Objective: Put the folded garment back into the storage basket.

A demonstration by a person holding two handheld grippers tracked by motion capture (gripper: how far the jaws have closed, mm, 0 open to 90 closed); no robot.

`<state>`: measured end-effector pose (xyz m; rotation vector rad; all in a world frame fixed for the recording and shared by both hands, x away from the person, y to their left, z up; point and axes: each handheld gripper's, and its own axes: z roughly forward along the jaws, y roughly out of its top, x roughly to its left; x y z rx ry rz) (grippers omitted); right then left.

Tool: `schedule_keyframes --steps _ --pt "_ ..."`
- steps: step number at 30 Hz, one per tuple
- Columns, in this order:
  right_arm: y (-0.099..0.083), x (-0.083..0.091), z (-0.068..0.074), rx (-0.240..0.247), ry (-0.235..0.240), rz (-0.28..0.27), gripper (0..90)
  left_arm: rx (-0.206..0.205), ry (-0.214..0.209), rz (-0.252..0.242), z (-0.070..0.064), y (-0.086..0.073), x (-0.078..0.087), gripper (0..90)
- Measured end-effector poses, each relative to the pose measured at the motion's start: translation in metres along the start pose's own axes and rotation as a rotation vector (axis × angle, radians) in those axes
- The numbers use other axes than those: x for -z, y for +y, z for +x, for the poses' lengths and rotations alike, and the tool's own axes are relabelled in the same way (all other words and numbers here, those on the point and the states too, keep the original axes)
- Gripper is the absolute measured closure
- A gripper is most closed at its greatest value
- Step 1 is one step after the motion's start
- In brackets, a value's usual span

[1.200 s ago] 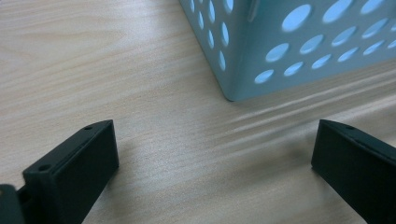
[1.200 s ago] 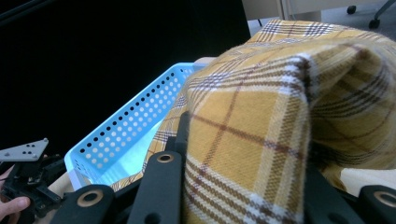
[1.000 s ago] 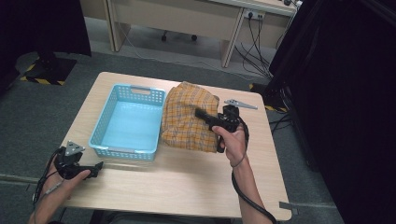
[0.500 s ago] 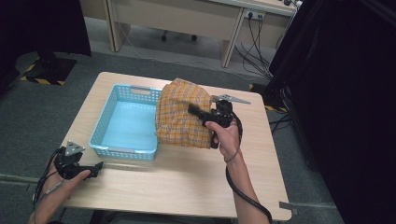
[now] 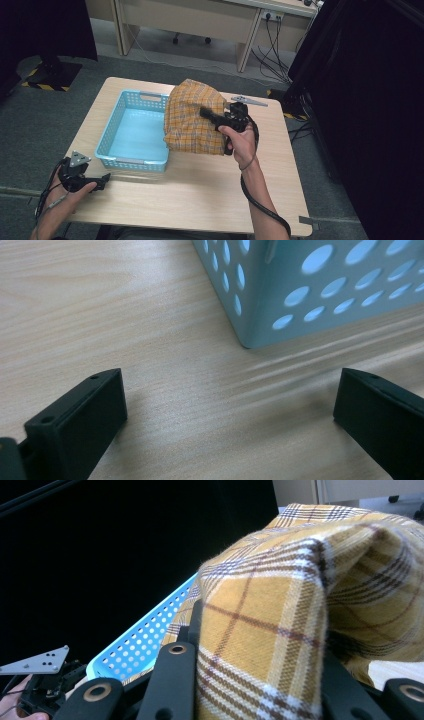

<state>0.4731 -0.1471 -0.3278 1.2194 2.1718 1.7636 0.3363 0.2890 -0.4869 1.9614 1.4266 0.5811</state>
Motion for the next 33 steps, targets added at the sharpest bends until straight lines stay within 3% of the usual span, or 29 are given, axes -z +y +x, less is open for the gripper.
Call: schedule_keyframes --steps 10,33 --pt "0.005 -0.004 0.004 -0.001 0.011 -0.005 72.7 0.000 0.000 0.000 0.000 0.000 0.000 0.0" --pt "0.007 -0.044 0.025 -0.013 0.037 0.022 72.5 0.000 -0.001 0.000 0.000 0.000 0.000 0.0"
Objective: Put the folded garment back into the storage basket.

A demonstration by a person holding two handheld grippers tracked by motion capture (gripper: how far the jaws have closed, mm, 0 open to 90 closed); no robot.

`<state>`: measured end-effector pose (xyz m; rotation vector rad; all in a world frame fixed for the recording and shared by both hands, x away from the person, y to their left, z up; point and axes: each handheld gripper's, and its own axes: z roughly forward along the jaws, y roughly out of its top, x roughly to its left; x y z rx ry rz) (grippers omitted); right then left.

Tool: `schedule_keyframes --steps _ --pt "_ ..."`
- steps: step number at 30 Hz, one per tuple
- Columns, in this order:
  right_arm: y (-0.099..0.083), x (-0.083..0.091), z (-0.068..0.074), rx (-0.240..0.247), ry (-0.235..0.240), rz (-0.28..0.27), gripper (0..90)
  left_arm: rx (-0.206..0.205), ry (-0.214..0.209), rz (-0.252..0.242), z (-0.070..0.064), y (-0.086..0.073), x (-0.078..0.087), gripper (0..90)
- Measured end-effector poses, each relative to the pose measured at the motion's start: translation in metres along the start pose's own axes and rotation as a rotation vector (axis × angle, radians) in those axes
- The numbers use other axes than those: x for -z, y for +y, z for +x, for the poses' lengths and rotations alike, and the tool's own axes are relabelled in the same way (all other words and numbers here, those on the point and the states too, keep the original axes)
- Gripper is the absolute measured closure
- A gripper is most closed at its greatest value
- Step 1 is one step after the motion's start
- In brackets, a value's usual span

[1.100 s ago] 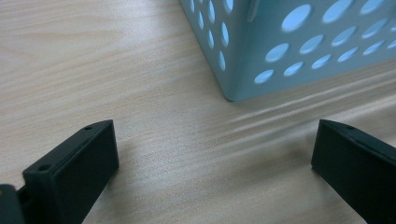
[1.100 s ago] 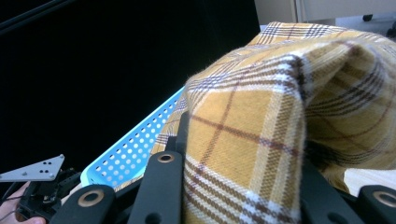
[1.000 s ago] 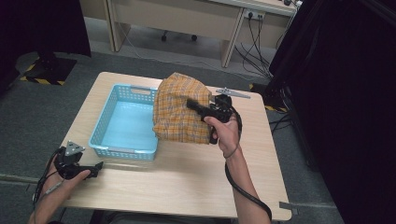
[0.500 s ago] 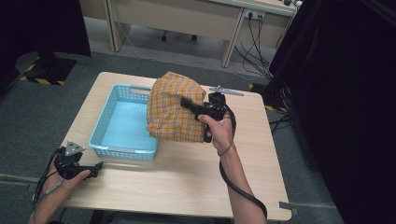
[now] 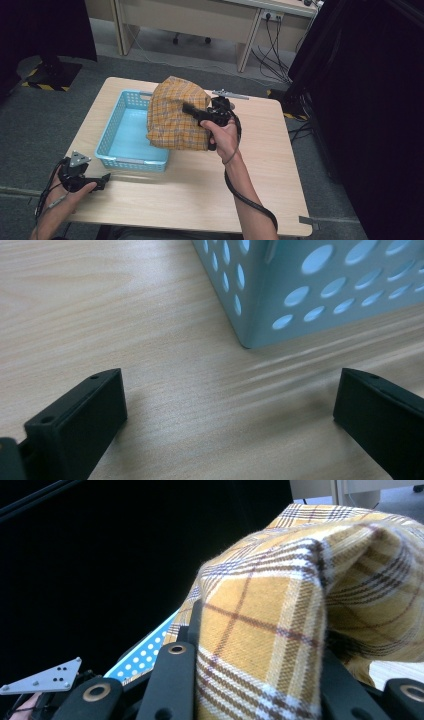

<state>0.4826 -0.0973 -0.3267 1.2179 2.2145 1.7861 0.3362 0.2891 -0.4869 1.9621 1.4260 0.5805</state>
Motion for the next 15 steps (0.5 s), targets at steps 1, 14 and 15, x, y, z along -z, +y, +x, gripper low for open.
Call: schedule_keyframes --steps 1,14,15 --pt "0.000 -0.002 0.001 0.002 0.002 0.001 72.5 0.000 0.000 0.000 0.000 0.000 0.000 0.0" --pt "0.000 -0.029 0.014 -0.001 0.017 0.017 72.4 -0.001 -0.001 0.000 0.000 0.000 0.000 0.0" --pt "-0.001 -0.032 0.015 -0.002 0.020 0.019 72.4 -0.001 -0.001 0.000 0.000 0.000 0.000 0.0"
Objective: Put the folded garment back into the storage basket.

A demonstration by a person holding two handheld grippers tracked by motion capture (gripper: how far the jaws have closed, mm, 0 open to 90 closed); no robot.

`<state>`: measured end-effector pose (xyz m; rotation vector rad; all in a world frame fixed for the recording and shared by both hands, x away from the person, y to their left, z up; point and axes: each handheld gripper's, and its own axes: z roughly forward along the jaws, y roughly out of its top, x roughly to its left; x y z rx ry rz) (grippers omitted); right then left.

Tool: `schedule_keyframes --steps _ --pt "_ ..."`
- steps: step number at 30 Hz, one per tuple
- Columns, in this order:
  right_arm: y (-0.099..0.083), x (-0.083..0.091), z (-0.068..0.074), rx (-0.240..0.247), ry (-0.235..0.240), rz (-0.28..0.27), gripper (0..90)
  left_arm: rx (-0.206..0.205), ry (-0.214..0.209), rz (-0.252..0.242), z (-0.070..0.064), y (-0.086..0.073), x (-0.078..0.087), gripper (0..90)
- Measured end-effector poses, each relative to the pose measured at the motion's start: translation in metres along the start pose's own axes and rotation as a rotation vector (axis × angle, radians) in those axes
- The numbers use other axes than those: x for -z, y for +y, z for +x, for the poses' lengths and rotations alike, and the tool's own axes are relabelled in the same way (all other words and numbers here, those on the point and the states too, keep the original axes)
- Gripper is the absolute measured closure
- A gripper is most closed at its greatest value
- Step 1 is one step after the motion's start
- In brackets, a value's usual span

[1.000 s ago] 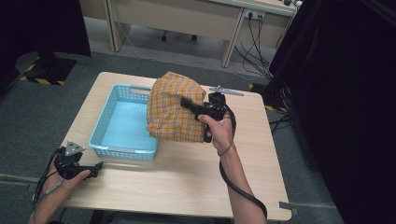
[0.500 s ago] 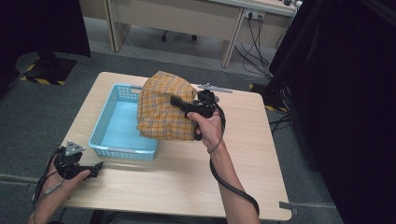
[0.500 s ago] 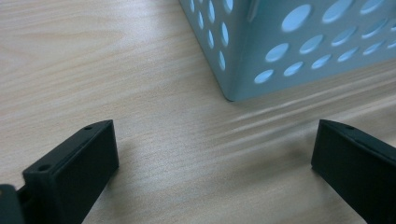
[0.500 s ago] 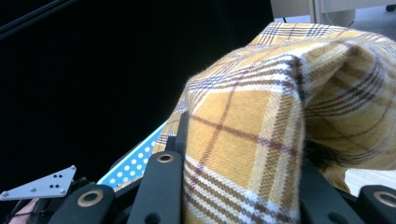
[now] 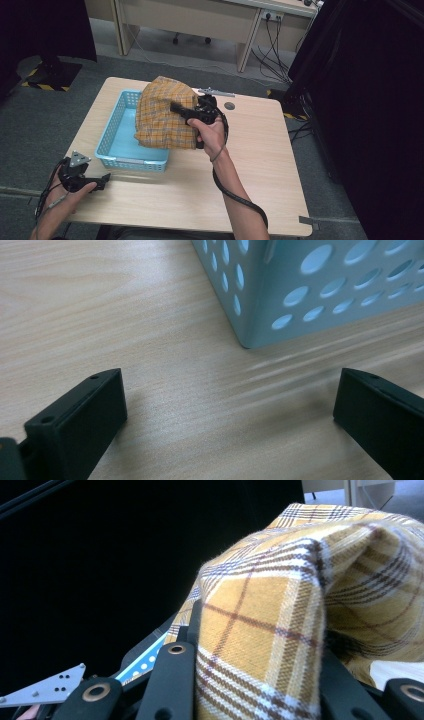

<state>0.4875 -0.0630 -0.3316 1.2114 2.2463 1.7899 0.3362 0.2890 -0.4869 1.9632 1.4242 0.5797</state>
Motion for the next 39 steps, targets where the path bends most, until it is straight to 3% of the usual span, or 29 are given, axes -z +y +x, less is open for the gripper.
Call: schedule_keyframes --steps 19,39 --pt "-0.008 -0.046 0.017 -0.010 0.017 0.047 72.3 -0.004 -0.005 -0.002 0.000 0.000 0.000 0.0" --pt "-0.014 -0.074 0.023 -0.027 0.006 0.076 72.3 -0.005 -0.006 -0.002 0.000 0.000 0.000 0.0"
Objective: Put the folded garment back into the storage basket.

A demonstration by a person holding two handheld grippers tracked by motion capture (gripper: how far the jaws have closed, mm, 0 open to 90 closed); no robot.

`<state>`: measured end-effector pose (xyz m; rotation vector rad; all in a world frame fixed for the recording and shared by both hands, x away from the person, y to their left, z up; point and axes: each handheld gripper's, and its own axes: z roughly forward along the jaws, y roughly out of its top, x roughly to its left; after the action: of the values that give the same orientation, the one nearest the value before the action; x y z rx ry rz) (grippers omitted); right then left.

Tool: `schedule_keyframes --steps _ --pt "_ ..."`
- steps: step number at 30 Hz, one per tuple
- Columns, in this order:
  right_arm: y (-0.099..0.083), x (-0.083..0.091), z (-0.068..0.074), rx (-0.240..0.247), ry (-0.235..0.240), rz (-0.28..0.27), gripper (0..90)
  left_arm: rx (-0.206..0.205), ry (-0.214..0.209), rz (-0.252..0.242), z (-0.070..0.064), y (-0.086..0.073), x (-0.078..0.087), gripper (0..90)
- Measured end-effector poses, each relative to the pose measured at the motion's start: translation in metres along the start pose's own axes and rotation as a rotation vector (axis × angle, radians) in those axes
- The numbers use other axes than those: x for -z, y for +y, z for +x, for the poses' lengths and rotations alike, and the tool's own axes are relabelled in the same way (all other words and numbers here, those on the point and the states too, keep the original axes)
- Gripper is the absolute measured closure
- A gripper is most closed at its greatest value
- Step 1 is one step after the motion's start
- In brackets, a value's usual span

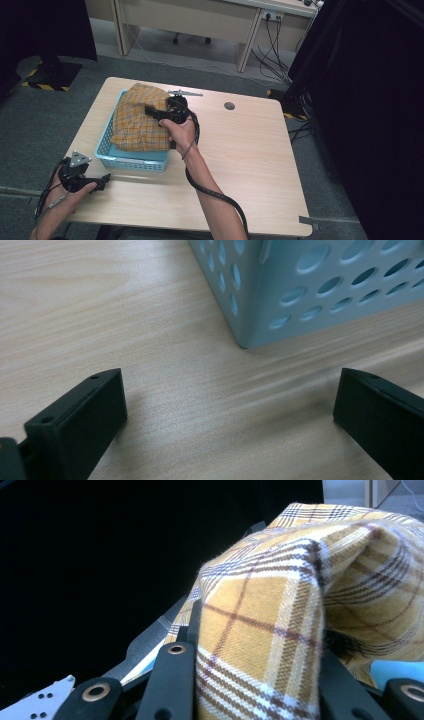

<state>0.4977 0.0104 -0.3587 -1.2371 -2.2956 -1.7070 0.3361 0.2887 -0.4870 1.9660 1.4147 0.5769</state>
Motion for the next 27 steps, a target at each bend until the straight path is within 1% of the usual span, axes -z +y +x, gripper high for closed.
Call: schedule_keyframes --steps 11,21,27 --pt "-0.006 -0.013 -0.003 -0.014 -0.022 0.019 71.9 0.000 0.000 0.000 0.000 0.000 0.000 0.0" --pt "-0.010 -0.025 -0.001 -0.037 -0.019 0.030 71.4 -0.001 -0.001 0.000 0.000 0.000 0.000 0.0" --pt "-0.016 -0.029 -0.001 -0.031 -0.027 0.049 71.0 -0.002 -0.002 0.000 0.000 0.000 0.000 0.0"
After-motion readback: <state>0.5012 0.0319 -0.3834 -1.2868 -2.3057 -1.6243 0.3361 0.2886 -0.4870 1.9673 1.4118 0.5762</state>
